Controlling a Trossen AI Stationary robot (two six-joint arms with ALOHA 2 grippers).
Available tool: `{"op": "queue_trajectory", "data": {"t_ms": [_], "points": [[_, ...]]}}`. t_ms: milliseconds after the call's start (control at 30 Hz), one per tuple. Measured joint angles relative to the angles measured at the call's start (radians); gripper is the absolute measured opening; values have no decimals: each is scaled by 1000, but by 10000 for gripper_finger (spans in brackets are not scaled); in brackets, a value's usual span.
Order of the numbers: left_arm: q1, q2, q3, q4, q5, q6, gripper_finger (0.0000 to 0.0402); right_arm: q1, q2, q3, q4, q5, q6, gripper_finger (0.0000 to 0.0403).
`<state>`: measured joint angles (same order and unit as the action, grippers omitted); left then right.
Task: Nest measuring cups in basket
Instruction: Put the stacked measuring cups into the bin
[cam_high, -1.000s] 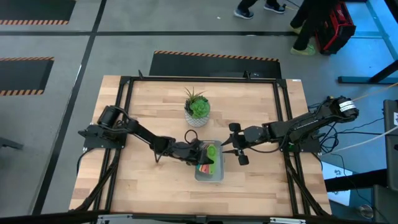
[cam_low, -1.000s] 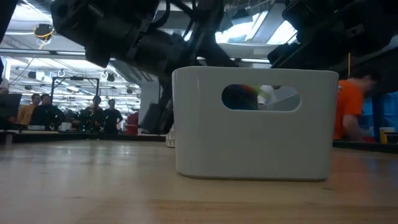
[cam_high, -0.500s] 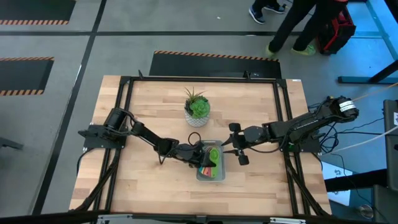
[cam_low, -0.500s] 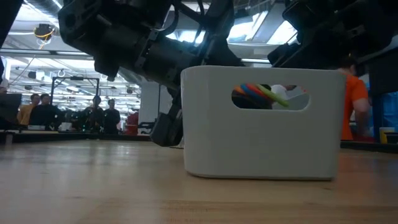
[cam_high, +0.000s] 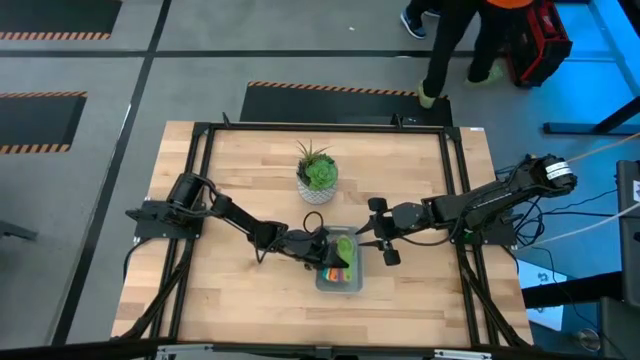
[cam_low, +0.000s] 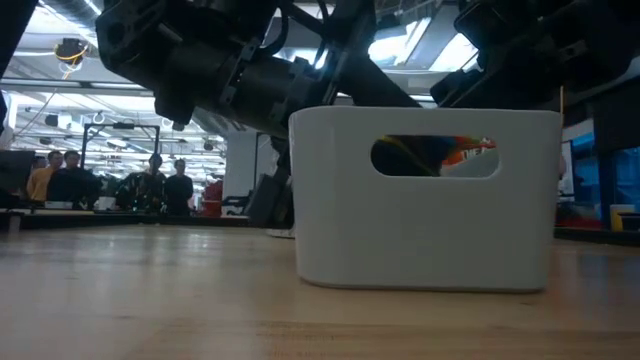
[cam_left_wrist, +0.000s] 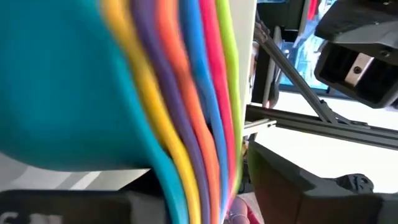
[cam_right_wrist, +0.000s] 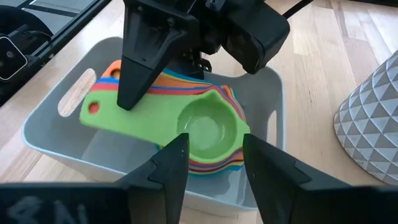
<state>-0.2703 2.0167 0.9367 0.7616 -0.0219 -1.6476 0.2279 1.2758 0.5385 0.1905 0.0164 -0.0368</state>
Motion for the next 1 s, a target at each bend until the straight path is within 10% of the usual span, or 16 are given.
{"op": "queue_trajectory", "data": {"t_ms": [1000], "points": [[29, 0, -2, -6, 135, -92, 163, 0, 0, 0, 52, -1, -19, 156]]}}
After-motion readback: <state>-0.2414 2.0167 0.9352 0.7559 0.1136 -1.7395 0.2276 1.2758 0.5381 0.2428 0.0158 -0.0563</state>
